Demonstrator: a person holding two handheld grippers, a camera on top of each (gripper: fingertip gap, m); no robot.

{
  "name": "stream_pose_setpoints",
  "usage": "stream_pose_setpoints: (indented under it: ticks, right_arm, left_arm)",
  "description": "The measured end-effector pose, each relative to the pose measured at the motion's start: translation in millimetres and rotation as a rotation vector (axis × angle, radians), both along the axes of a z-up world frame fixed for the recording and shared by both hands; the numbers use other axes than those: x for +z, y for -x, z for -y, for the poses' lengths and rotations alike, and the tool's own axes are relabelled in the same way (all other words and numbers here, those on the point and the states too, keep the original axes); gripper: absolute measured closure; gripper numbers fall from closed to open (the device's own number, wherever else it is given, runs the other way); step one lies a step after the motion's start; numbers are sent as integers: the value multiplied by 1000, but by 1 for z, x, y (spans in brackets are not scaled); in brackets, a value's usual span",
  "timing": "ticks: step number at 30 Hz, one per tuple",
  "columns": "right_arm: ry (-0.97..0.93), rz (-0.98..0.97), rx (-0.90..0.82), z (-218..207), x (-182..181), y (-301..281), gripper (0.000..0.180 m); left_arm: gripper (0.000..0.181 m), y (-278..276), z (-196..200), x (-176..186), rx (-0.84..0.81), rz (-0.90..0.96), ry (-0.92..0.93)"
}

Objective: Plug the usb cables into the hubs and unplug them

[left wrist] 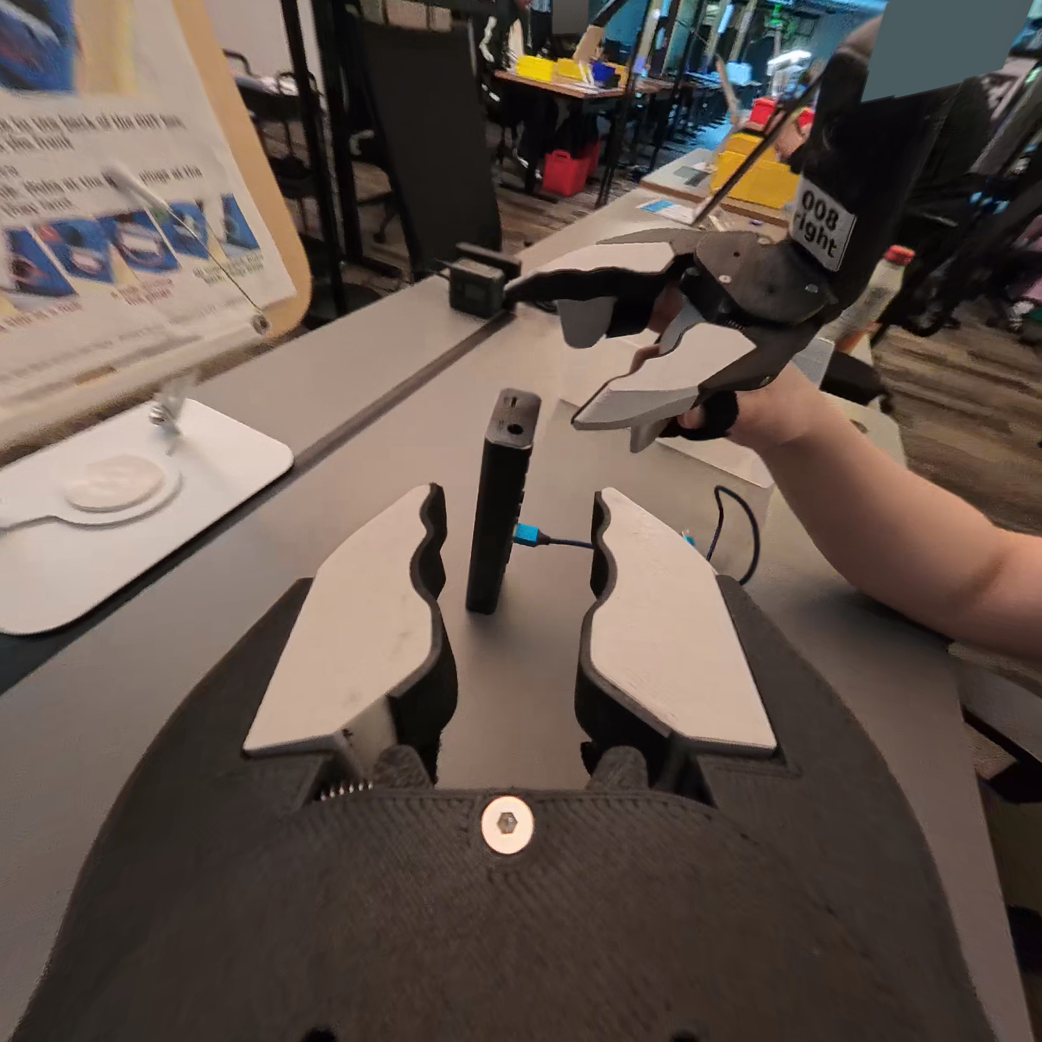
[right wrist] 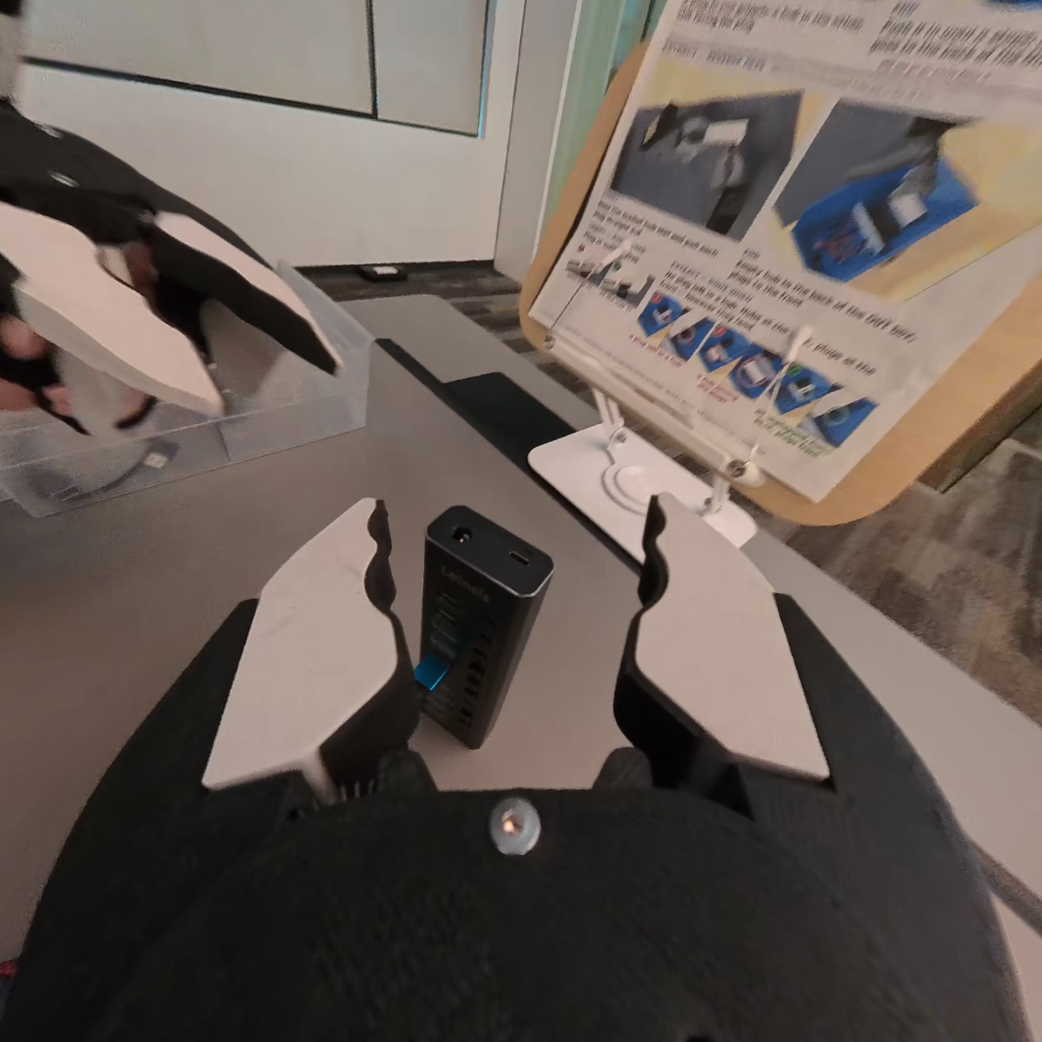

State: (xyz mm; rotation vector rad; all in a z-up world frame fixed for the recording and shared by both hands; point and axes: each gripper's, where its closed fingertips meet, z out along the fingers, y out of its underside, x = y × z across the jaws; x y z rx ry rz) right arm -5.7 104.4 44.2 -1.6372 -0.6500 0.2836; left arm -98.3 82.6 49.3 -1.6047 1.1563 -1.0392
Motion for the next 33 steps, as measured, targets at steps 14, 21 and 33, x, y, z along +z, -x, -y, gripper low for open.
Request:
stream_pose_setpoints:
  ticks: [14, 21, 33]
  right_arm:
    - [-199, -17, 24, 55, 80, -4, 94]
    - [-178, 19, 34, 59, 74, 2, 94]
    - [-120, 69, 42, 51, 55, 4, 95]
  left_arm:
    - [129, 274, 15, -75, 733, -527, 272]
    - [134, 303, 27, -153, 753, -643, 469]
    - [178, 321, 31, -93, 840, -633, 192]
